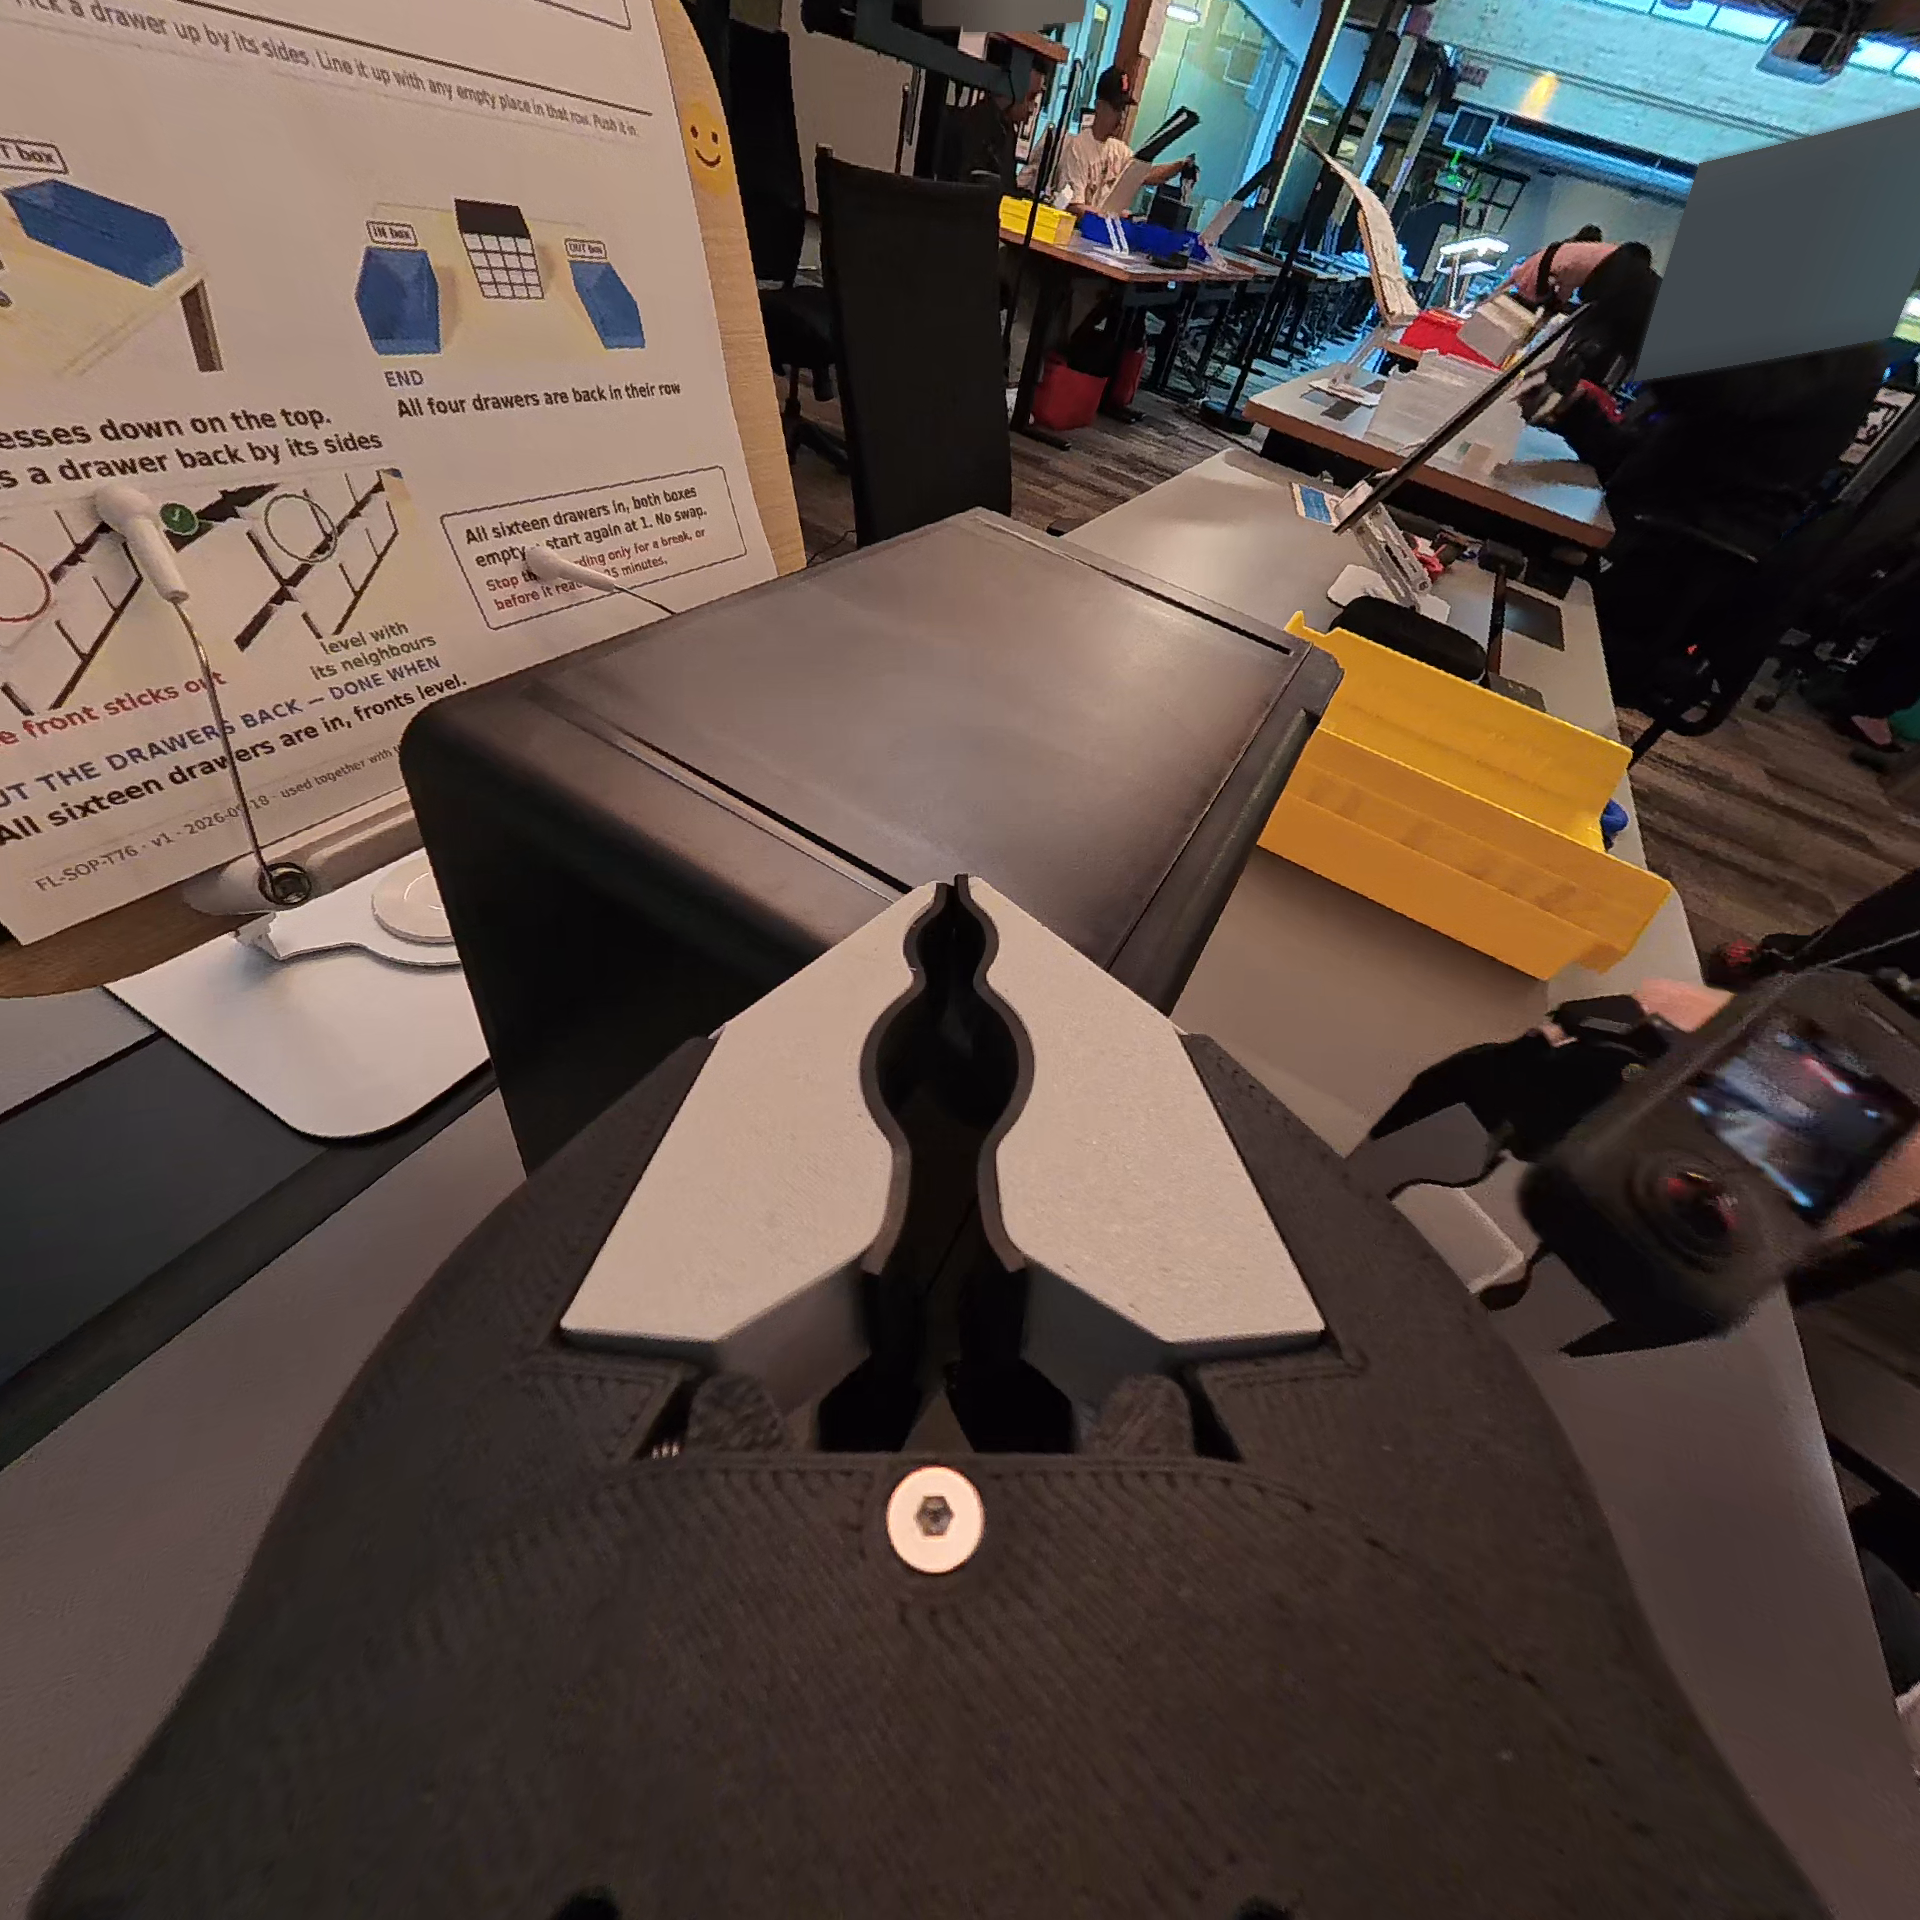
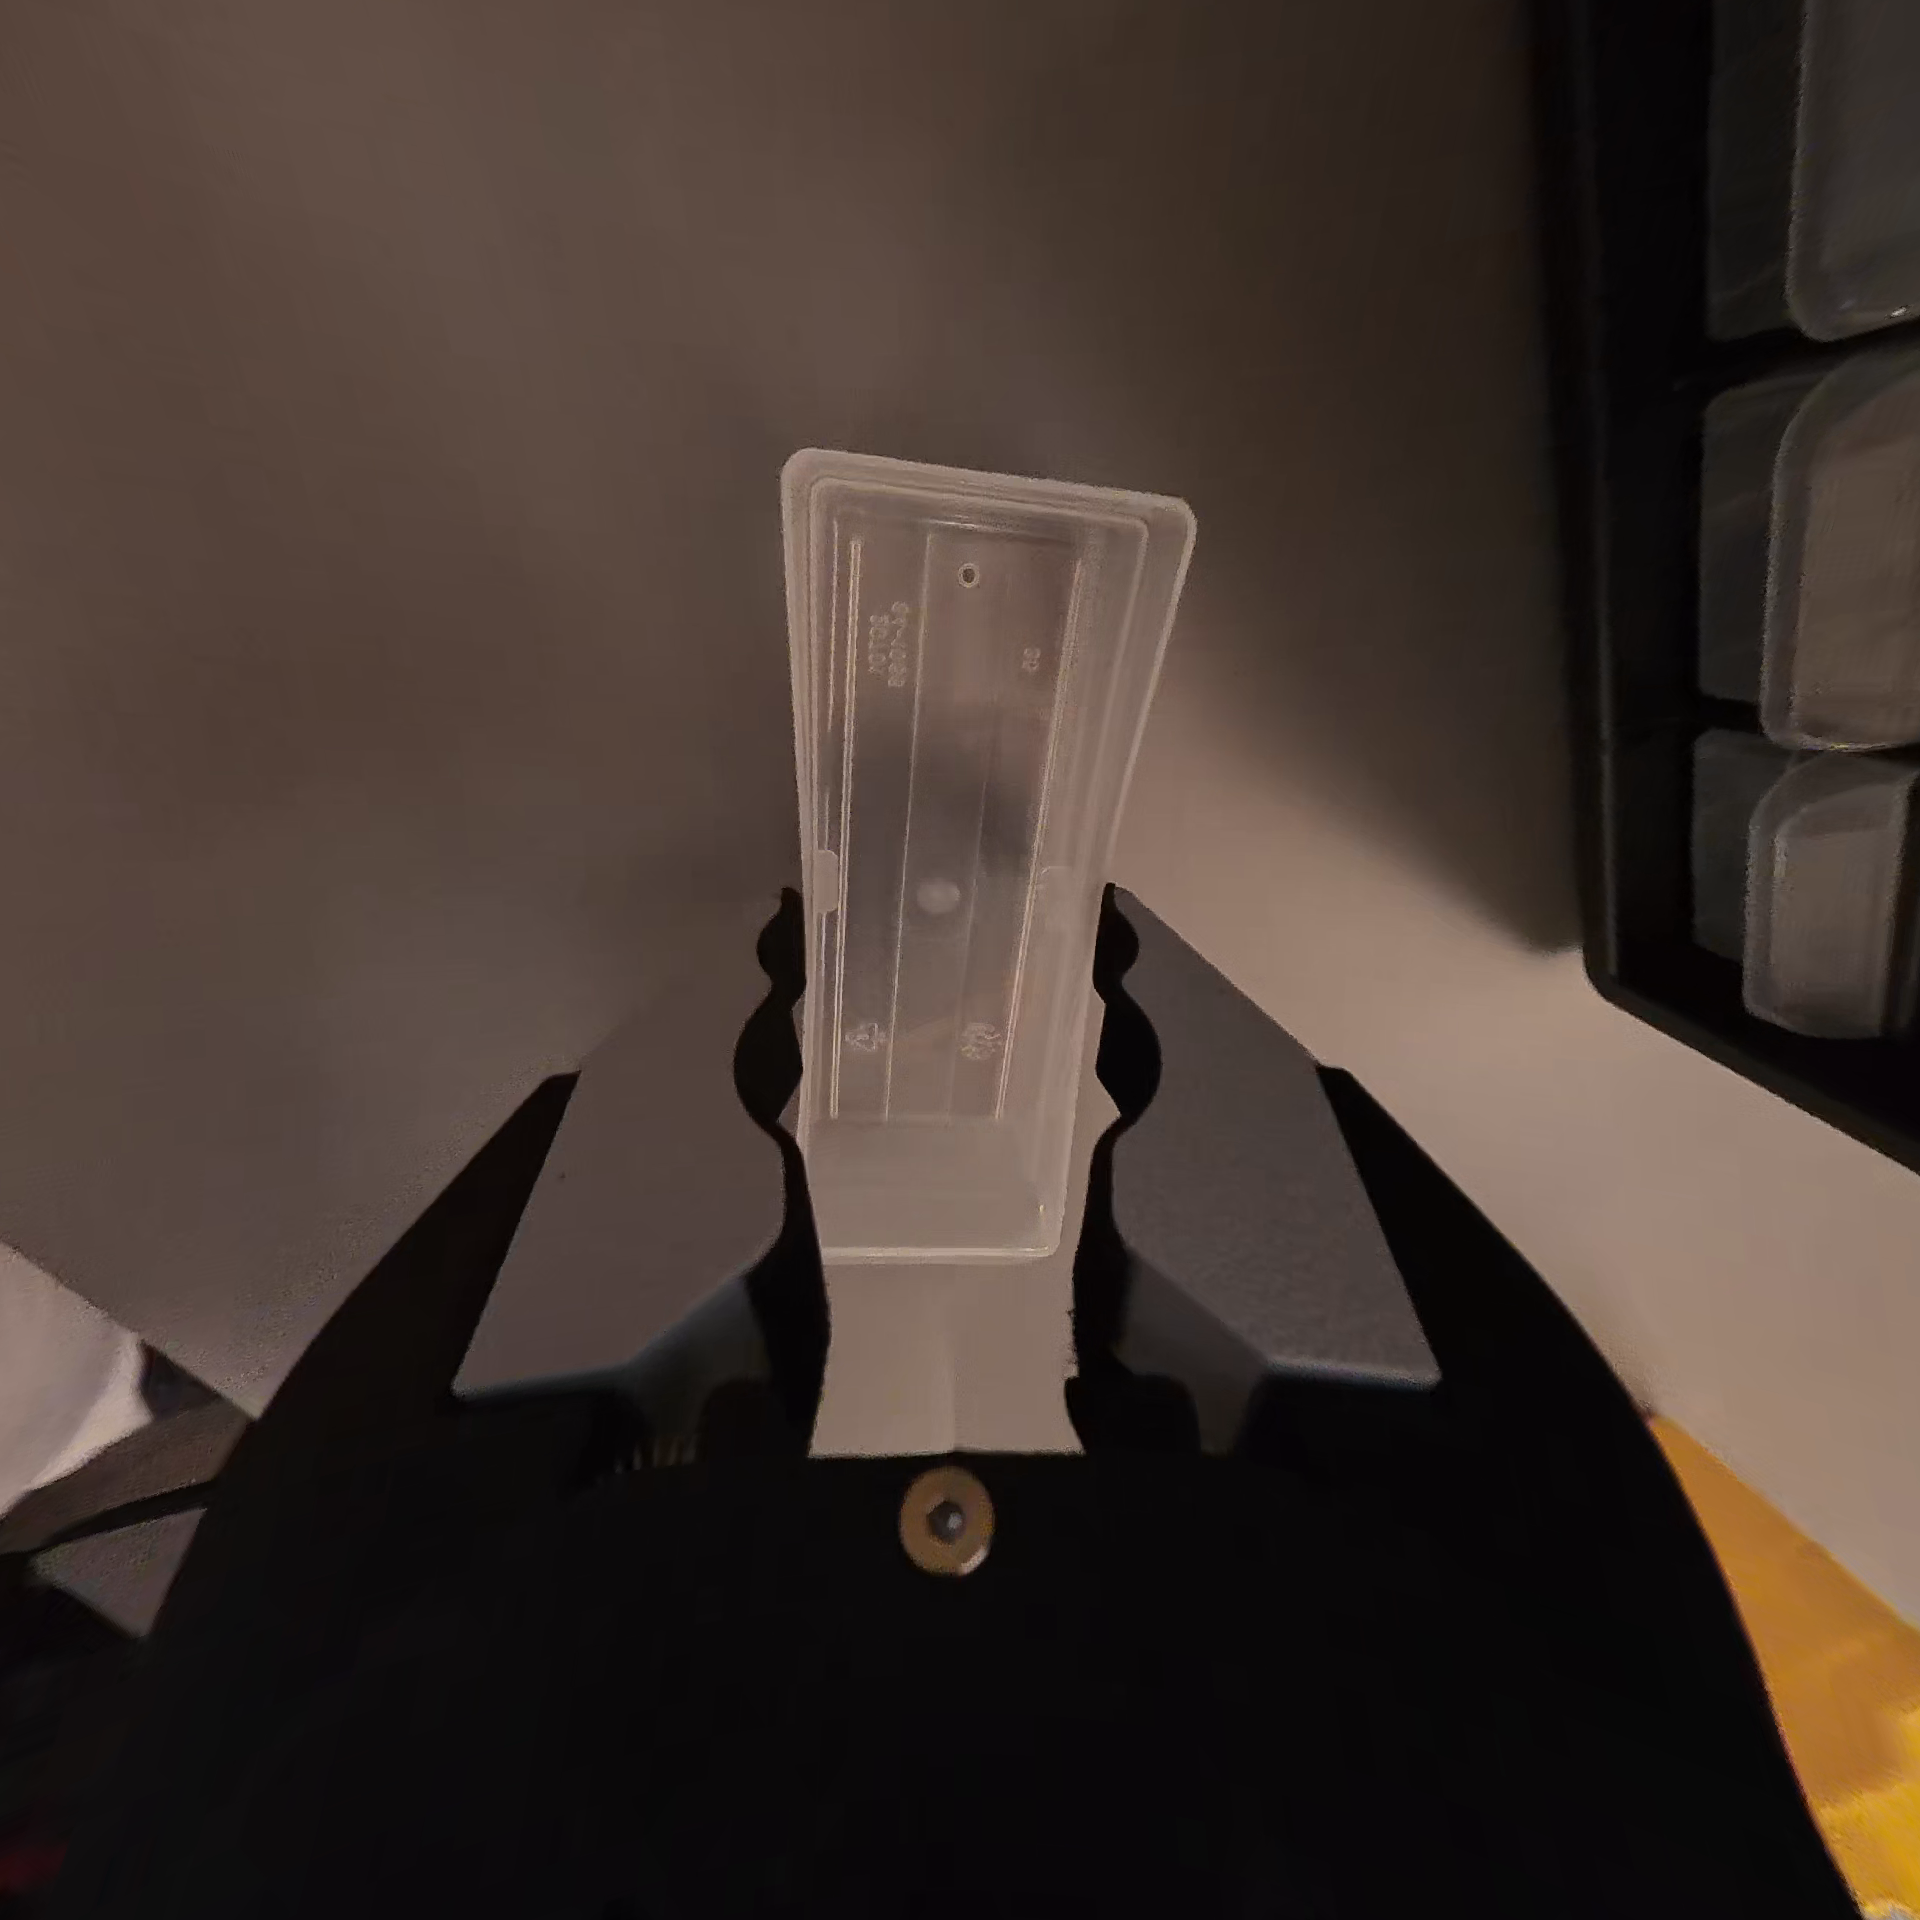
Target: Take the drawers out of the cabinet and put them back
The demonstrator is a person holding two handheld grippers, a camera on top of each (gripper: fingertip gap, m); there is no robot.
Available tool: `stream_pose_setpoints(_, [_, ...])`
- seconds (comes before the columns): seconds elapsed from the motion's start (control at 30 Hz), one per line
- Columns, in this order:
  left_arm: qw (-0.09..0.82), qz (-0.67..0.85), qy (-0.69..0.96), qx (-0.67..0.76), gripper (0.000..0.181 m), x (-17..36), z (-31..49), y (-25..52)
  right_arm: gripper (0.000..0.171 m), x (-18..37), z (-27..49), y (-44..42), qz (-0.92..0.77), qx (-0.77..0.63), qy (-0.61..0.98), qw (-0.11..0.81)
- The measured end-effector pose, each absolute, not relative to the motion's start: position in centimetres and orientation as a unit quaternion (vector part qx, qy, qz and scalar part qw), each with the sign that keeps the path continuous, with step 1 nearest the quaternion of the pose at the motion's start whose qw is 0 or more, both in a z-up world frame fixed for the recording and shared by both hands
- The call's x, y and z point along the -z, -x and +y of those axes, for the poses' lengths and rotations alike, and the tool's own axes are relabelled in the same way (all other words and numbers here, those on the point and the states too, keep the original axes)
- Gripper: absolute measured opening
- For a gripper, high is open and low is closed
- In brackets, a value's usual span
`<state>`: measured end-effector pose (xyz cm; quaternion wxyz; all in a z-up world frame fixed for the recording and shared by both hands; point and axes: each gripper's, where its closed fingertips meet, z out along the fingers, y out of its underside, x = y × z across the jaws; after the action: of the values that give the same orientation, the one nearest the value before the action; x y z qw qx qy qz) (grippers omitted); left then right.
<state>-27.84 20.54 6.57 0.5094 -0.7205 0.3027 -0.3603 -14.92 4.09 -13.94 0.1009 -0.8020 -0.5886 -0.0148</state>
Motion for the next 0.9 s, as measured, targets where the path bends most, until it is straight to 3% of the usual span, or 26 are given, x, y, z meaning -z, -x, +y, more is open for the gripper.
stream_pose_setpoints(0.03, [0.509,0.303,0.72,0.361,0.0,-6.6,20.5,27.8,0.055,13.6,3.9,14.6,-0.602,0.022,0.79,0.112])
stream_pose_setpoints(0.17, [0.508,0.302,0.72,0.363,0.0,-6.6,20.5,27.8,0.054,9.9,3.0,11.2,-0.632,0.061,0.753,0.172])
stream_pose_setpoints(0.3, [0.508,0.303,0.72,0.362,0.0,-6.6,20.6,27.8,0.054,1.2,3.9,3.9,-0.591,0.063,0.765,0.248])
stream_pose_setpoints(0.47, [0.509,0.302,0.719,0.365,0.0,-6.6,20.6,27.8,0.056,-7.2,7.7,-11.1,-0.596,0.154,0.736,0.282])
stream_pose_setpoints(0.67, [0.508,0.301,0.717,0.37,0.0,-6.6,20.6,27.8,0.055,0.8,9.8,-25.0,-0.599,0.192,0.763,0.151])
stream_pose_setpoints(0.9, [0.506,0.299,0.714,0.38,0.0,-6.6,20.6,27.8,0.055,11.1,11.3,-25.7,-0.673,0.147,0.72,0.077])
